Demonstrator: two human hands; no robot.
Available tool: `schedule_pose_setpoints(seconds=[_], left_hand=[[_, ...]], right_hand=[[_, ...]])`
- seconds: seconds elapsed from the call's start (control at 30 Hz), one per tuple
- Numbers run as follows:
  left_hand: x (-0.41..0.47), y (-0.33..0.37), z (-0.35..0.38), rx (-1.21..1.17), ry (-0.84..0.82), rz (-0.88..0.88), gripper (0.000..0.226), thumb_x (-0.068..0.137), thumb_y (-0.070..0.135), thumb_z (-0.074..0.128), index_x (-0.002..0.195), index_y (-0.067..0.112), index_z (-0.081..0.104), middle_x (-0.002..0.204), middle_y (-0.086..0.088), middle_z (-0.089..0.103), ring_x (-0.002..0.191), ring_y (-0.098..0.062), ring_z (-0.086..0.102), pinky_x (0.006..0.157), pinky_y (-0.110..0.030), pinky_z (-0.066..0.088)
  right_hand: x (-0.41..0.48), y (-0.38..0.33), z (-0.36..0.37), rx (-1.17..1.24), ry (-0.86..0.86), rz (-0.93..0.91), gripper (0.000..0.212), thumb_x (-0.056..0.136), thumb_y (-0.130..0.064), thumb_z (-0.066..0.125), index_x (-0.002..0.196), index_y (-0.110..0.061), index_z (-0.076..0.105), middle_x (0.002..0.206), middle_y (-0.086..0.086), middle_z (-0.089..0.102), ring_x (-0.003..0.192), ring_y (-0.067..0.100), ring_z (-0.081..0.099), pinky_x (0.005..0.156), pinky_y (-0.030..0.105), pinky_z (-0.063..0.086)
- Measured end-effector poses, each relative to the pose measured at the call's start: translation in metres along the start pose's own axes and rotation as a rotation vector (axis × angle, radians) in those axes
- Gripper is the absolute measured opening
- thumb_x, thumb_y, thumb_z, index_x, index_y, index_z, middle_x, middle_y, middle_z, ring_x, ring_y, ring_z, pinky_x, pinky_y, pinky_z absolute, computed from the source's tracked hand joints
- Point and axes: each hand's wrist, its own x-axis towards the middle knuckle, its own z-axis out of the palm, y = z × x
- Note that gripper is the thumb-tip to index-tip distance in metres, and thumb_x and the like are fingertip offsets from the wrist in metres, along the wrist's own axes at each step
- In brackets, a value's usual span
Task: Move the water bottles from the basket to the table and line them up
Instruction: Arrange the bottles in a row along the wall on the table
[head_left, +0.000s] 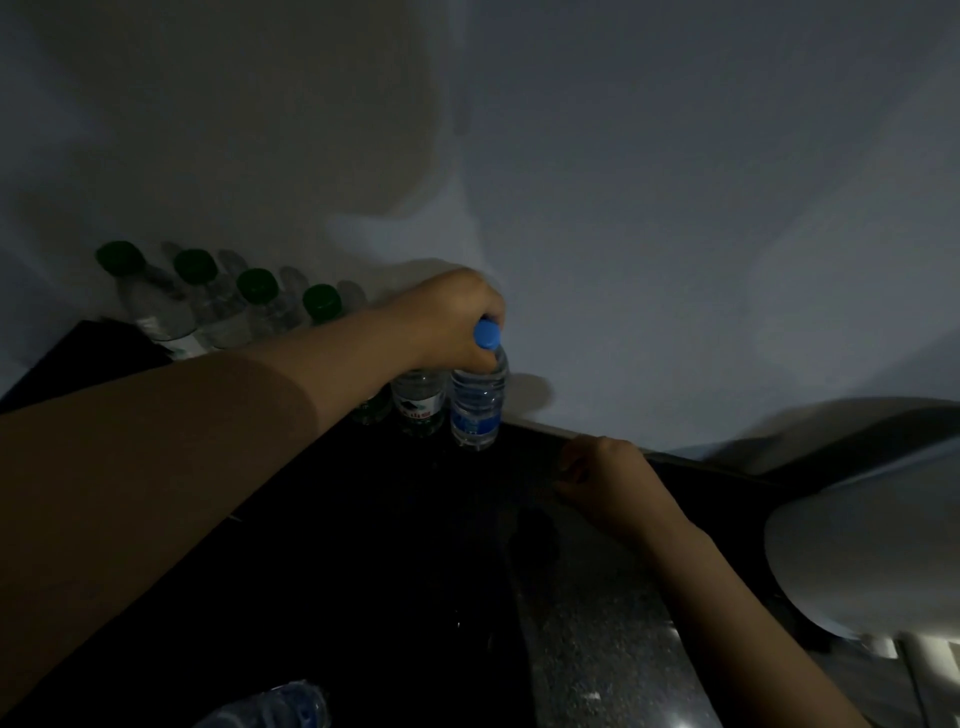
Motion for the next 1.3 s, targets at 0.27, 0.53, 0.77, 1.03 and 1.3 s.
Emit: schedule_pose_setpoints(seconds=[0.27,0.53,0.77,1.03,1.3], left_hand=[[0.004,0.000,0.000,0.072,-0.012,-0.036,0.022,0.075,0.032,0.069,0.071,0.016,0.055,0.078,-0.003,0.056,0.081,-0.025,0.058,0.076,-0.042,0.052],[0.007,0.003,0.000,0.123,-0.004,-0.089,0.034,0.078,0.031,0.066,0.059,0.017,0.042,0.064,-0.001,0.044,0.068,-0.024,0.051,0.061,-0.034,0.041],[0.008,0.001,0.001,0.140,0.007,-0.070,0.033,0.077,0.031,0.066,0.059,0.018,0.041,0.065,0.000,0.045,0.073,-0.026,0.055,0.063,-0.035,0.044],[0.007,0.006,0.000,0.150,0.003,-0.074,0.028,0.079,0.032,0.066,0.067,0.014,0.047,0.078,-0.006,0.052,0.082,-0.028,0.057,0.071,-0.039,0.049],[0.001,0.015,-0.006,0.263,-0.010,-0.074,0.030,0.083,0.033,0.061,0.069,0.014,0.043,0.085,-0.008,0.051,0.088,-0.026,0.054,0.078,-0.037,0.047]], right_hand=[[0.002,0.001,0.001,0.006,-0.006,-0.004,0.021,0.079,-0.018,0.070,0.099,-0.012,0.068,0.097,0.008,0.070,0.089,0.022,0.066,0.076,0.032,0.054],[0.000,0.004,0.005,0.023,-0.014,-0.006,0.021,0.079,-0.018,0.069,0.099,-0.012,0.067,0.097,0.007,0.070,0.090,0.021,0.065,0.077,0.031,0.054],[0.001,0.006,0.002,0.017,-0.014,-0.006,0.020,0.080,-0.020,0.070,0.098,-0.013,0.066,0.097,0.007,0.069,0.088,0.020,0.064,0.075,0.030,0.053],[0.000,0.004,0.003,0.045,0.001,-0.008,0.017,0.078,-0.015,0.069,0.094,-0.009,0.067,0.093,0.009,0.069,0.087,0.023,0.065,0.076,0.036,0.055],[-0.001,-0.001,0.004,0.033,-0.014,-0.007,0.022,0.079,-0.017,0.070,0.100,-0.010,0.067,0.097,0.009,0.070,0.090,0.023,0.065,0.079,0.037,0.055]])
